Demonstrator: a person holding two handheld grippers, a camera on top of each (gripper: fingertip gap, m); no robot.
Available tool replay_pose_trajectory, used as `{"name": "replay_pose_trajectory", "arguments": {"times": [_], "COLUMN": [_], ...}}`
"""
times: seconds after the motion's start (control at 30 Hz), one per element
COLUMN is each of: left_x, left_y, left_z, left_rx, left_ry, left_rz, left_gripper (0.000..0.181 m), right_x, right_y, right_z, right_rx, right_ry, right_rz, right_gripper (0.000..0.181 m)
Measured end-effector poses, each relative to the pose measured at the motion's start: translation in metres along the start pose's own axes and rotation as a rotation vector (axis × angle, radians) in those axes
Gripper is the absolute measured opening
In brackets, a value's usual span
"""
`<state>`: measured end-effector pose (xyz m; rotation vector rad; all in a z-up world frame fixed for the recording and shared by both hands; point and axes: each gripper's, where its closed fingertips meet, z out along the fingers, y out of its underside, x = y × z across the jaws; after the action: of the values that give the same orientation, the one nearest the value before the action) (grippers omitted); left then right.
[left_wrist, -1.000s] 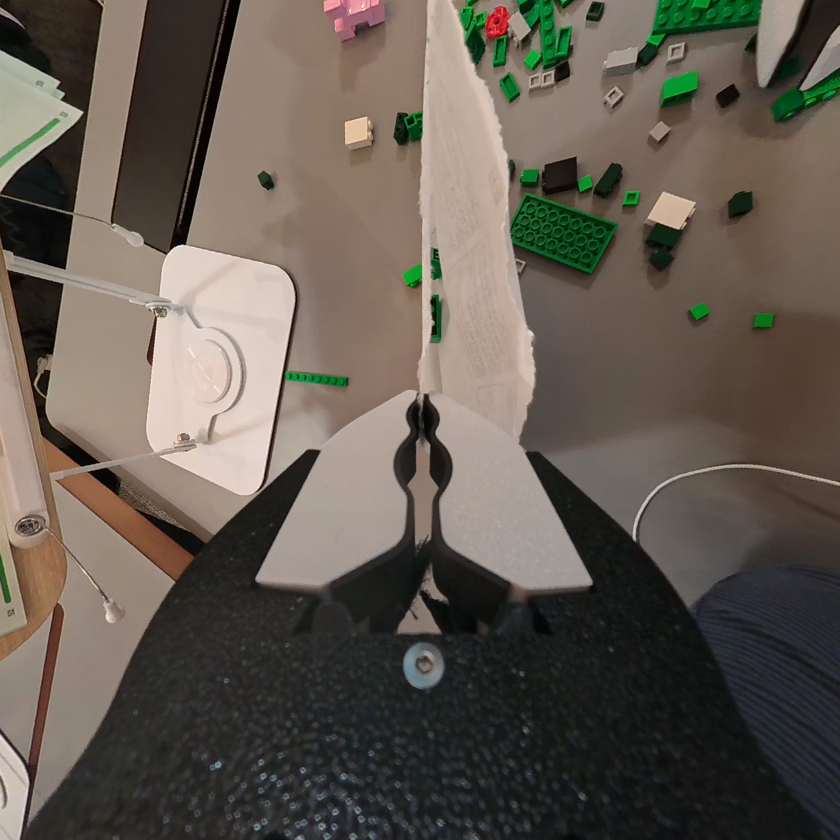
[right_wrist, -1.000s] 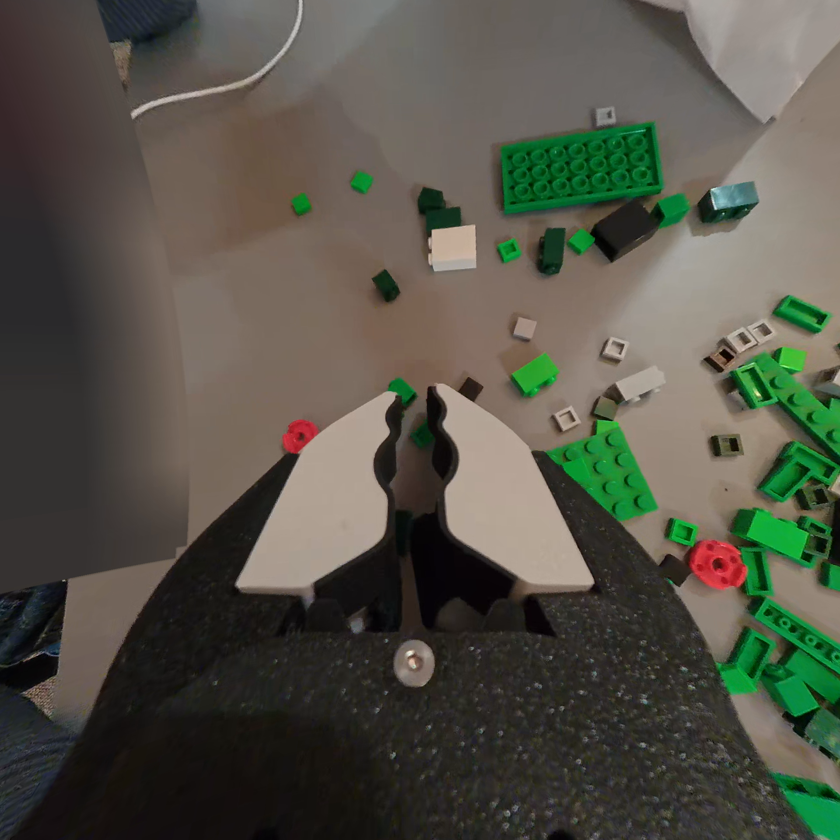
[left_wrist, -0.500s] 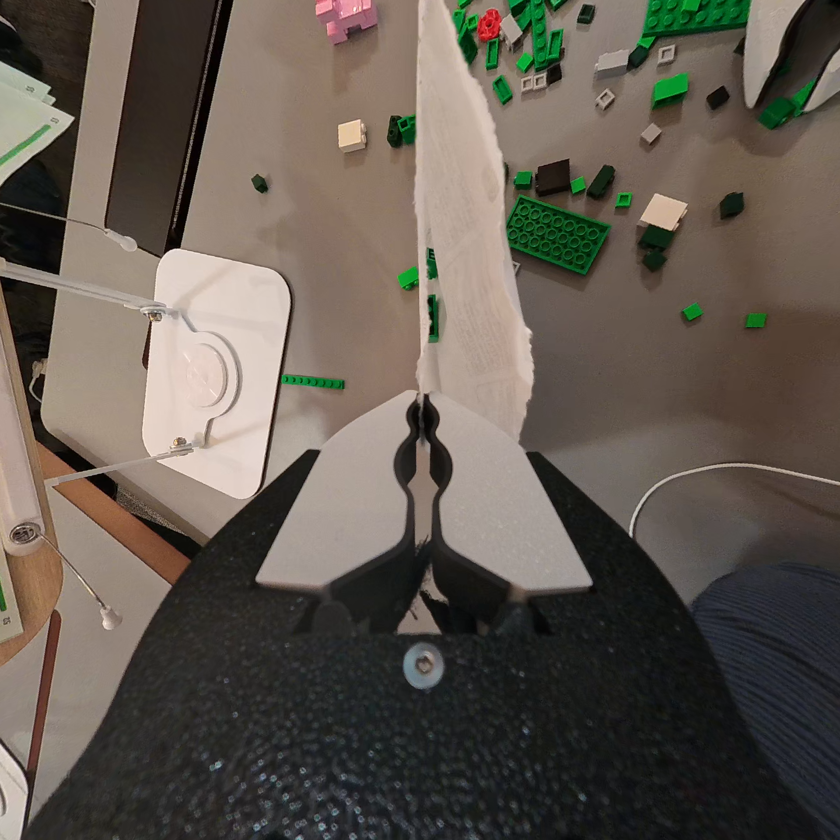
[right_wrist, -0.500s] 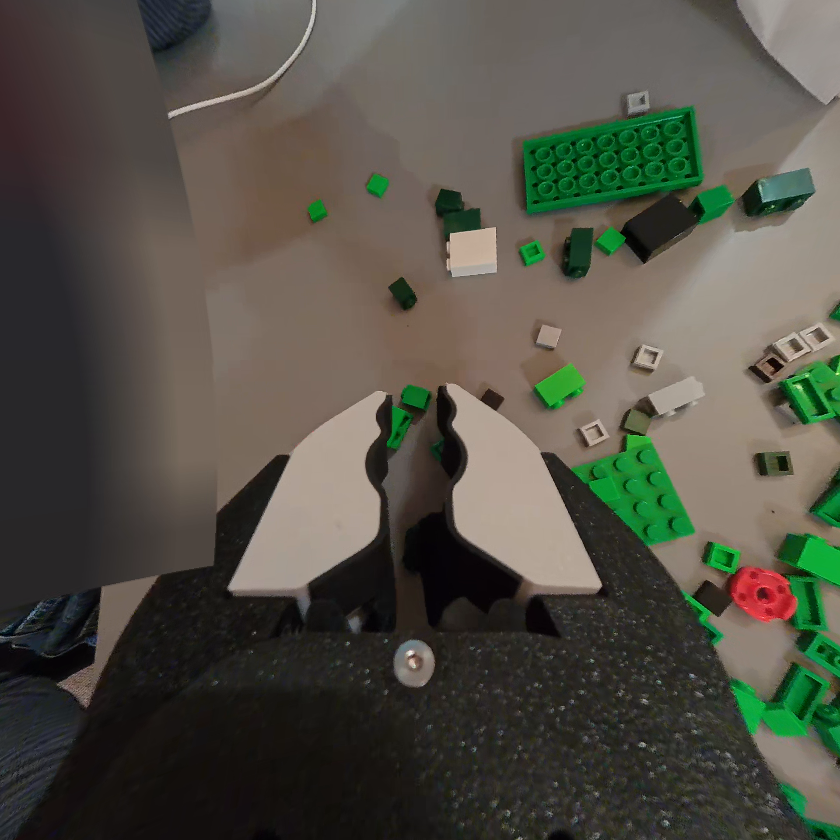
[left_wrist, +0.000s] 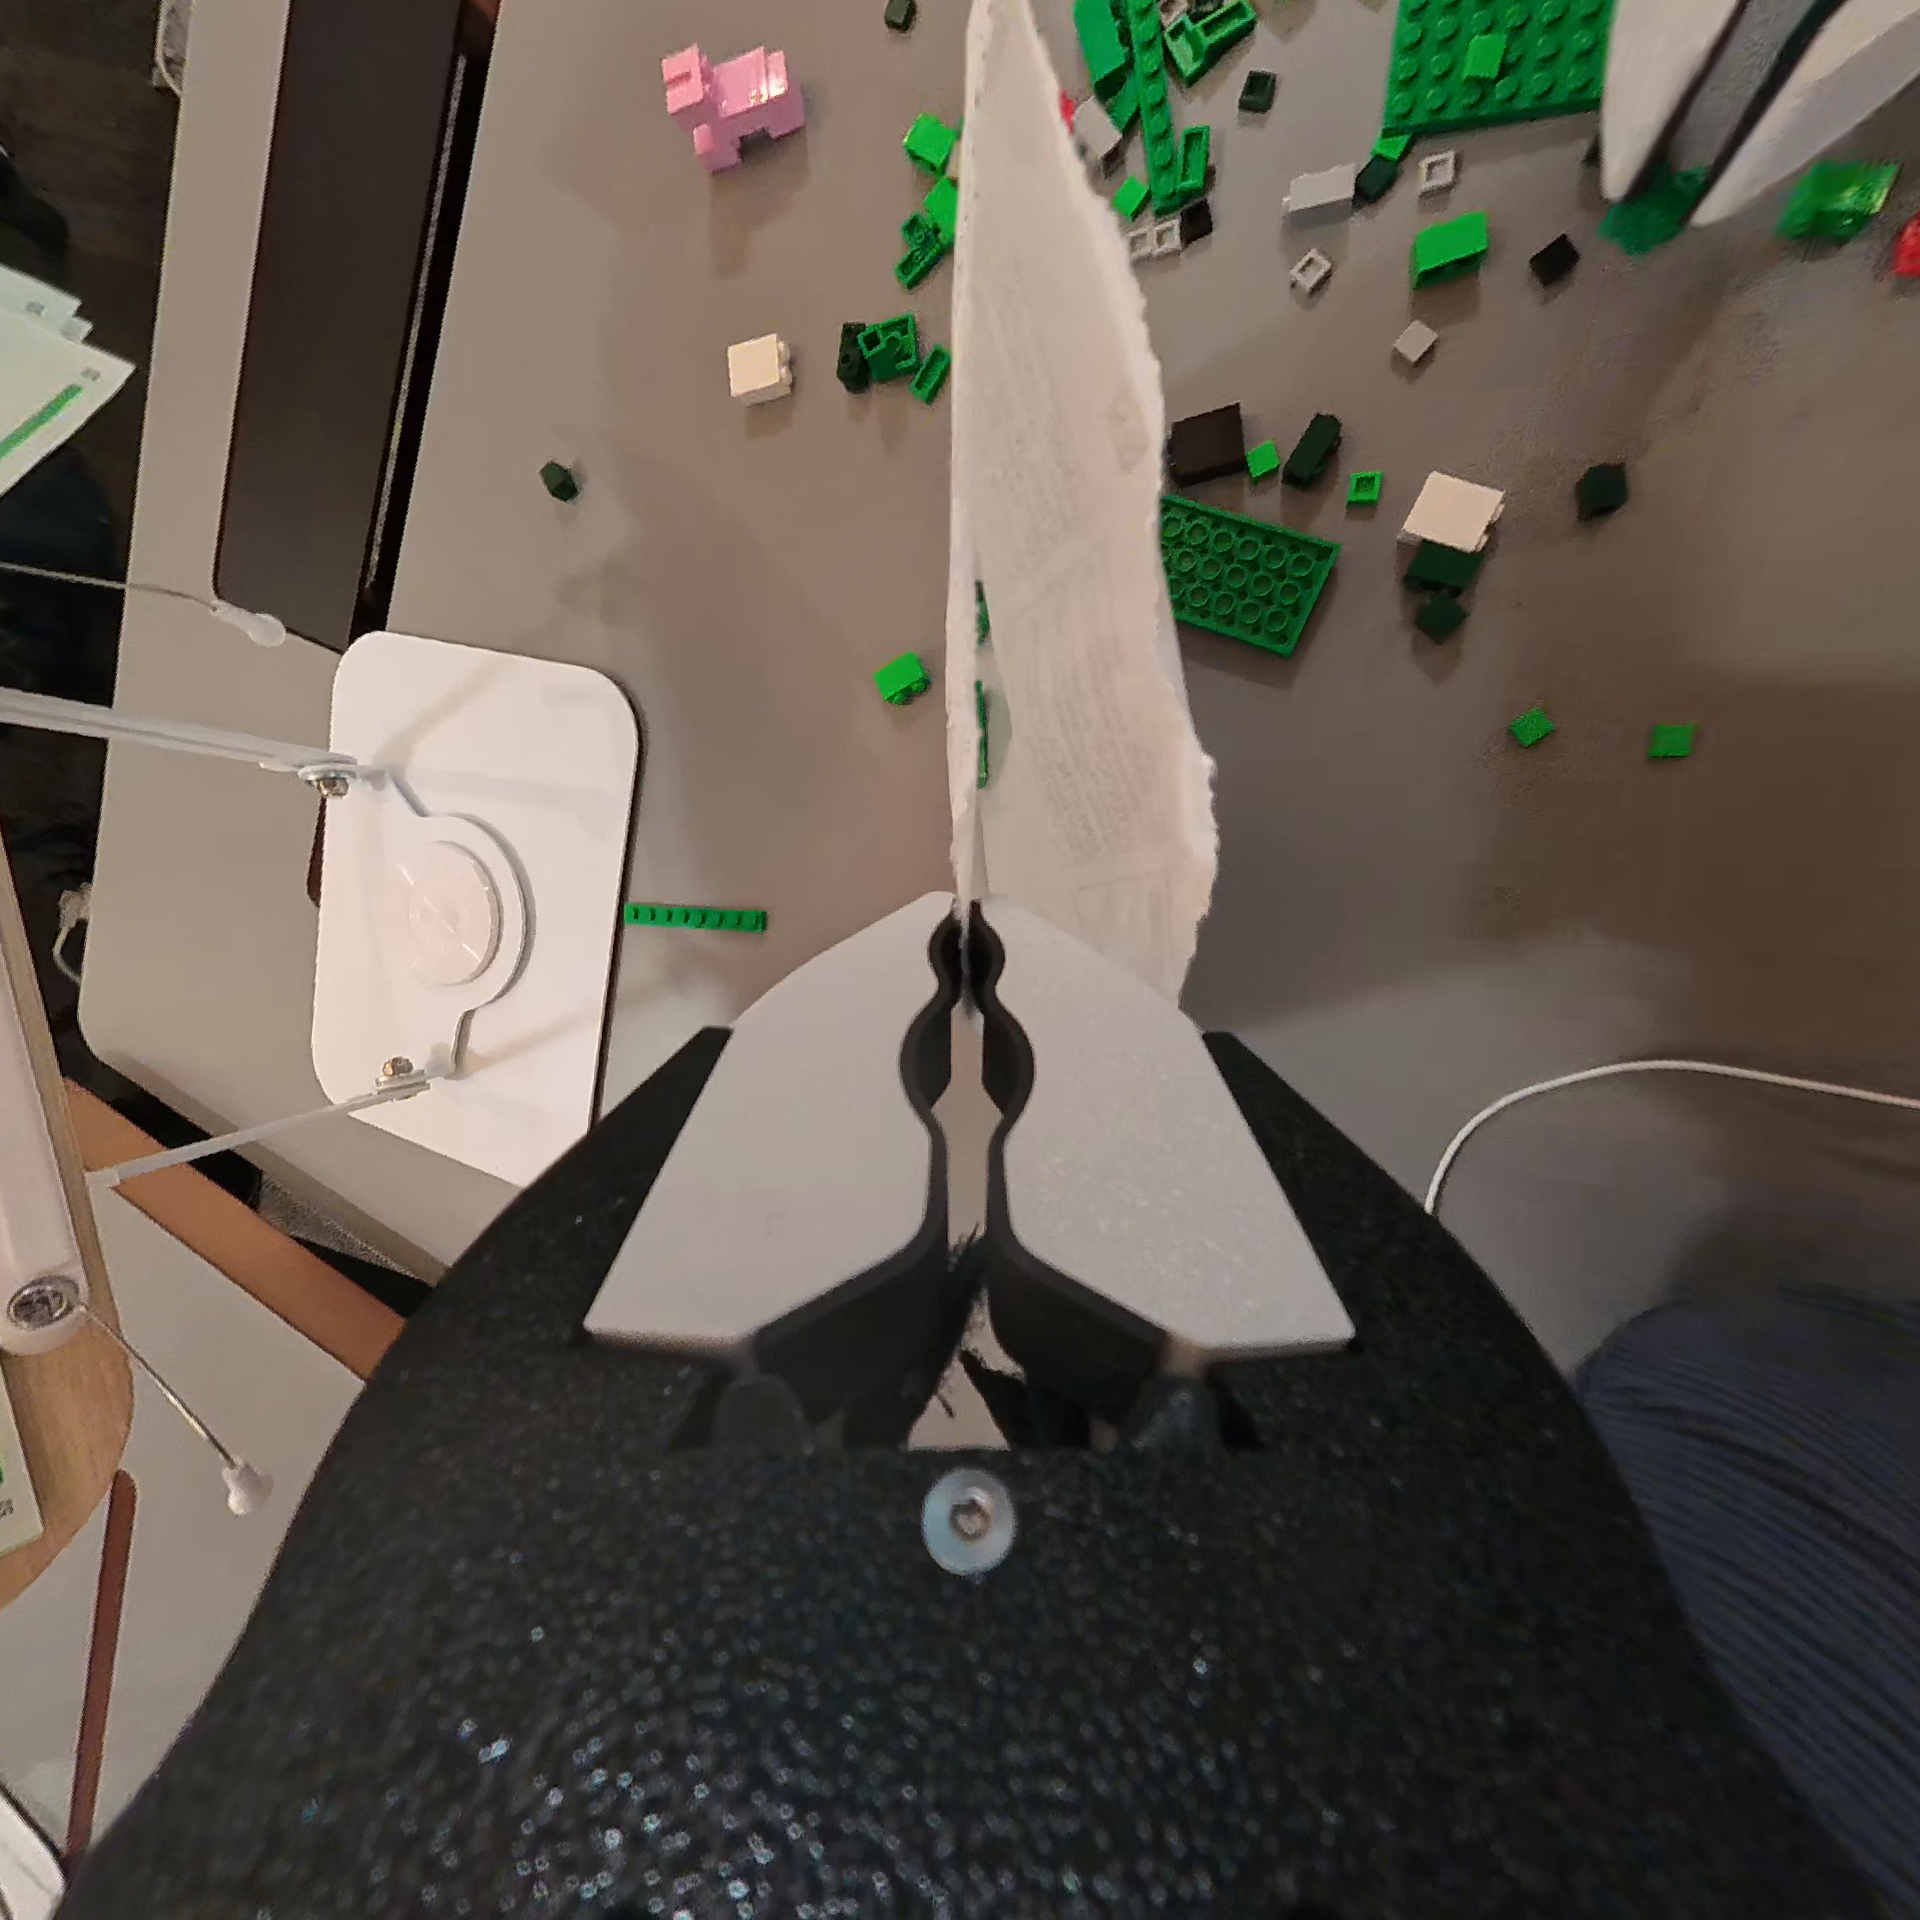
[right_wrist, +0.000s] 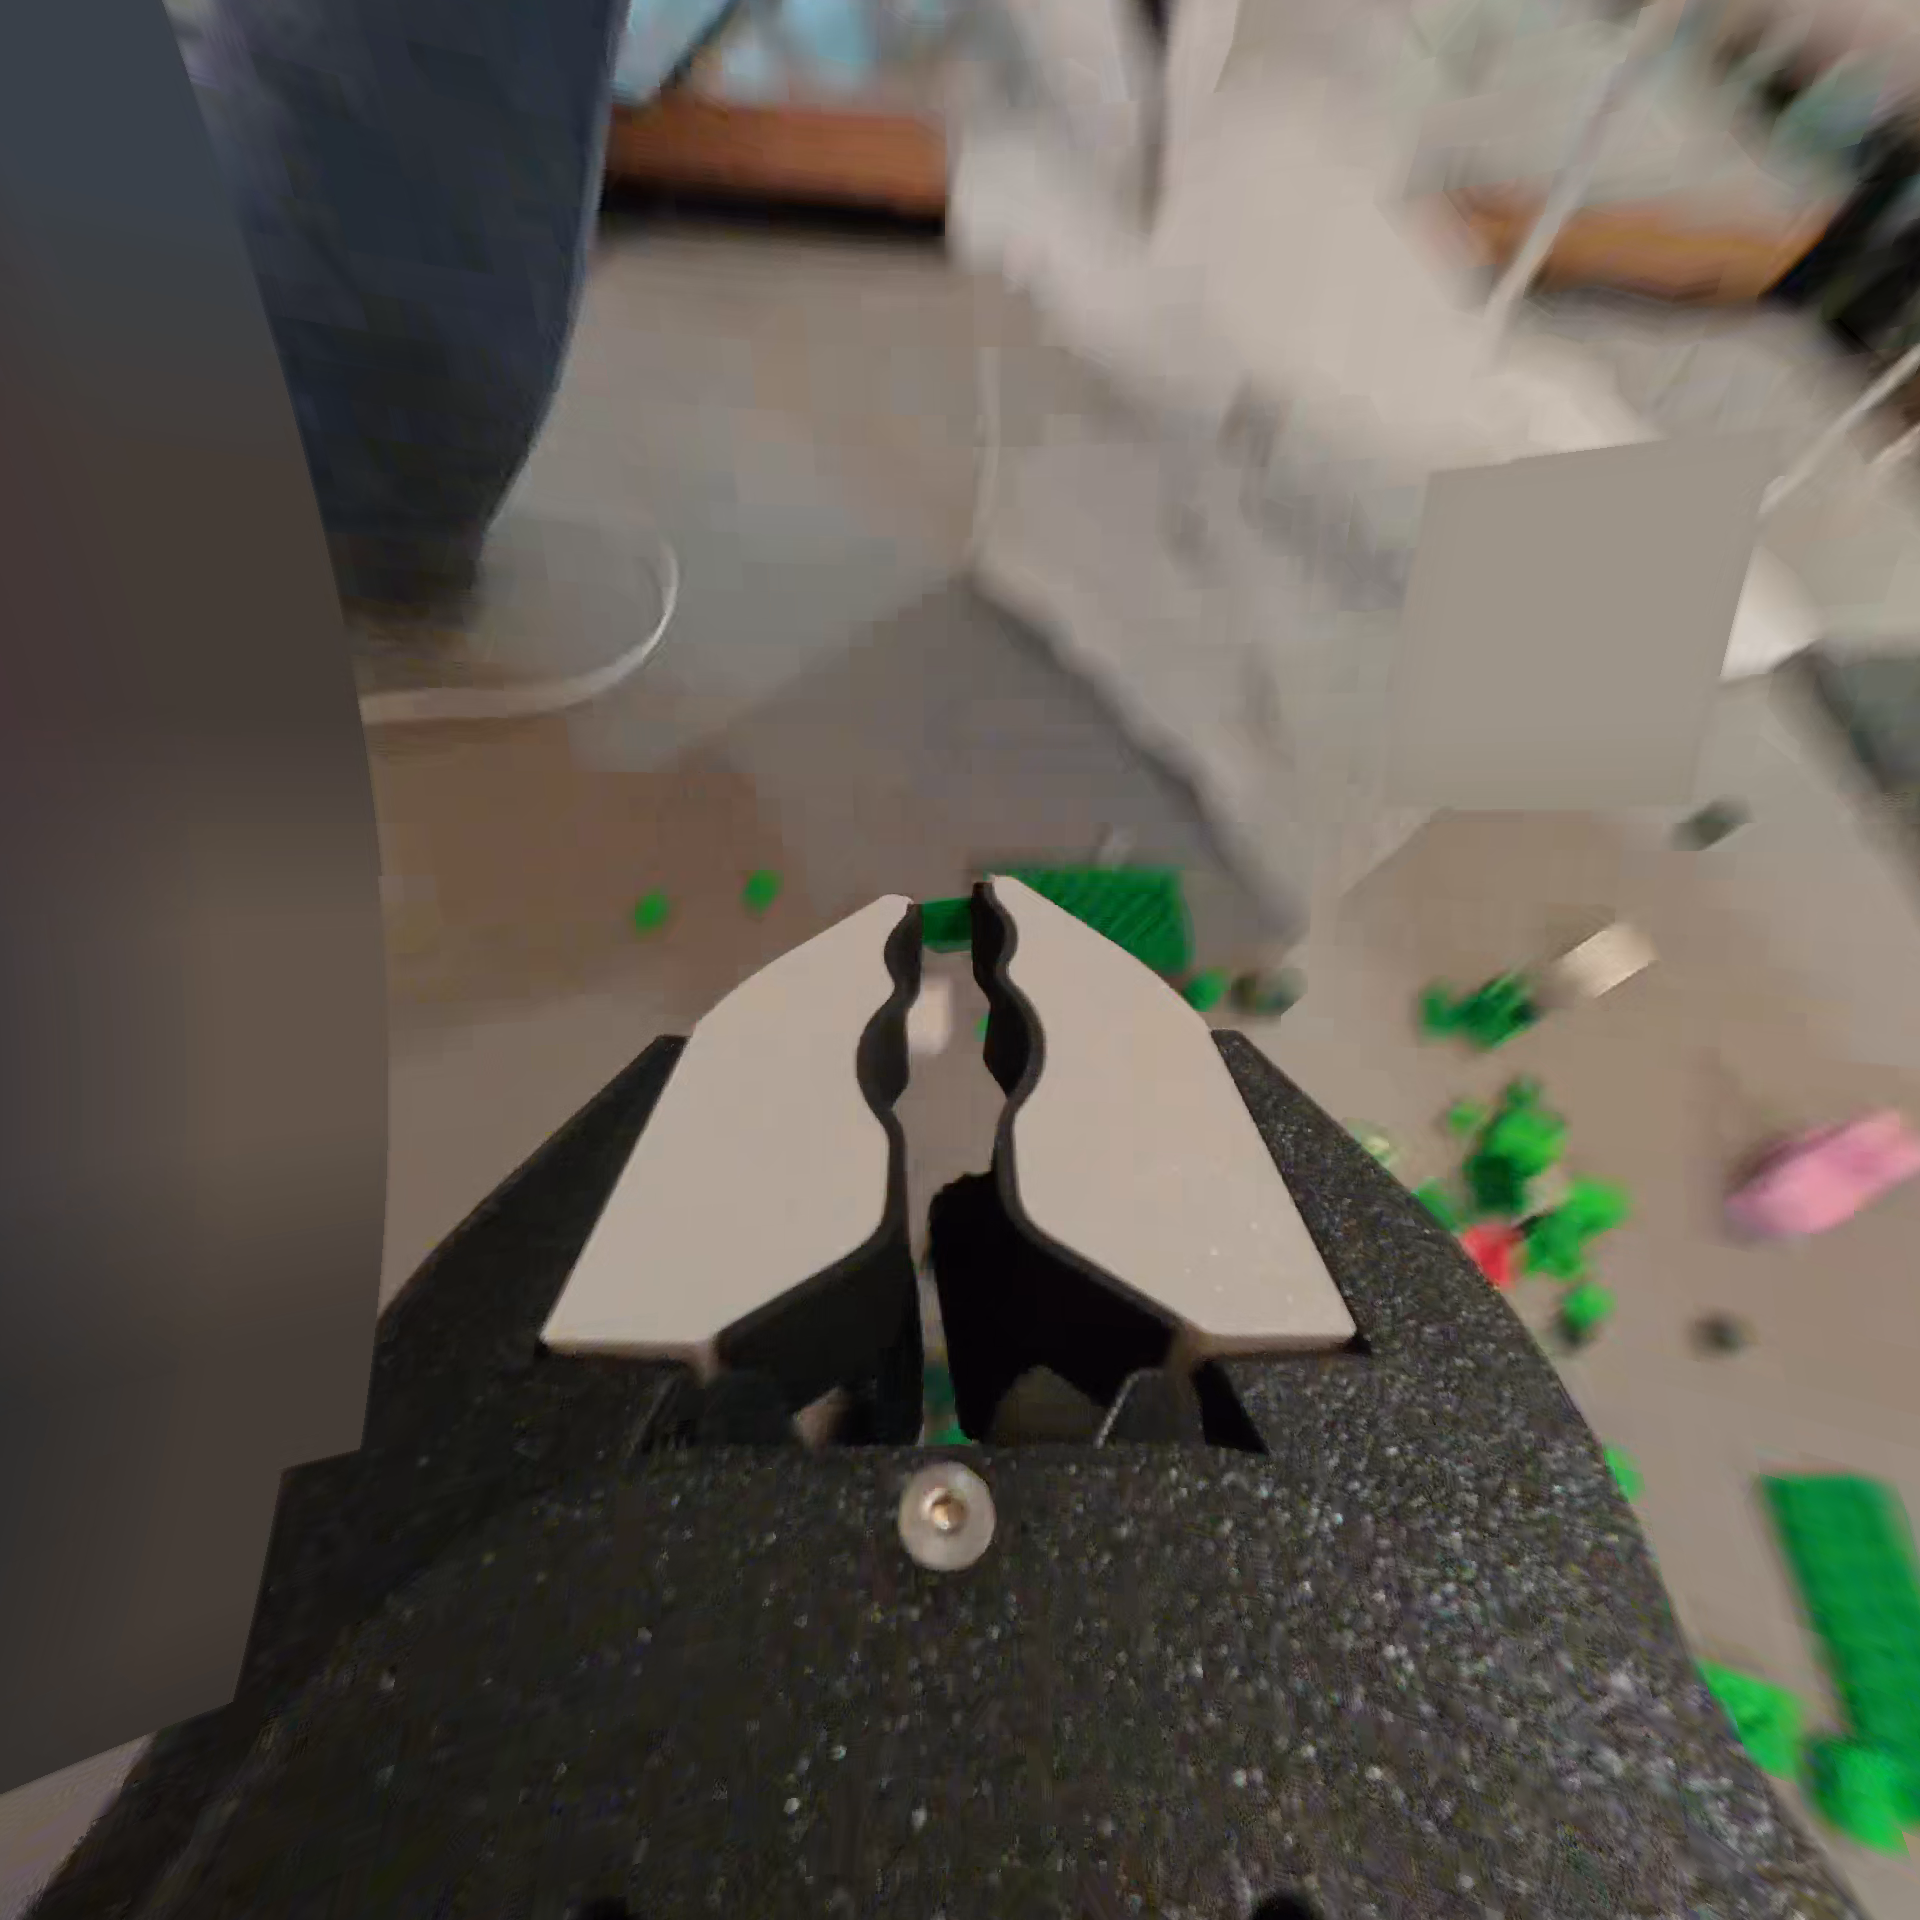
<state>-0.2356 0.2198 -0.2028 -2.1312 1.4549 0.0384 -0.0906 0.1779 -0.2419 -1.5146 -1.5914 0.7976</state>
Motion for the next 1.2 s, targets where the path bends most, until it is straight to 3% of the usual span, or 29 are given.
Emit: {"name": "replay_pose_trajectory", "arguments": {"times": [0.13, 0.23, 0.47, 0.73, 0.83, 0.97, 1.1, 1.2], "left_x": [0.004, 0.005, 0.006, 0.006, 0.003, 0.0, -0.005, -0.008], "left_y": [-0.004, -0.006, -0.007, -0.007, -0.002, 0.005, 0.011, 0.015], "left_z": [0.003, 0.002, -0.003, -0.004, -0.004, -0.005, -0.008, -0.009], "left_rx": [-0.002, 0.004, 0.034, 0.044, 0.026, 0.022, 0.027, 0.023], "left_ry": [0.013, 0.015, 0.015, 0.017, 0.007, 0.009, -0.005, -0.02], "left_rz": [0.022, 0.03, 0.033, 0.031, 0.012, -0.026, -0.054, -0.072], "left_gripper": [0.0, 0.0, 0.0, 0.0, 0.0, 0.0, 0.0, 0.0], "right_x": [0.021, 0.028, 0.04, 0.037, 0.04, 0.08, 0.125, 0.135], "right_y": [-0.082, -0.115, -0.11, -0.104, -0.105, -0.083, -0.018, 0.031], "right_z": [0.016, 0.033, 0.064, 0.062, 0.044, 0.0, -0.035, -0.056], "right_rx": [0.148, 0.169, 0.03, -0.014, 0.034, 0.081, -0.06, -0.145], "right_ry": [0.172, 0.225, 0.291, 0.293, 0.33, 0.475, 0.605, 0.666], "right_rz": [-0.119, -0.194, -0.244, -0.257, -0.237, -0.073, 0.114, 0.193], "right_gripper": [0.009, 0.009, 0.011, 0.02, 0.02, 0.016, 0.018, 0.019]}}
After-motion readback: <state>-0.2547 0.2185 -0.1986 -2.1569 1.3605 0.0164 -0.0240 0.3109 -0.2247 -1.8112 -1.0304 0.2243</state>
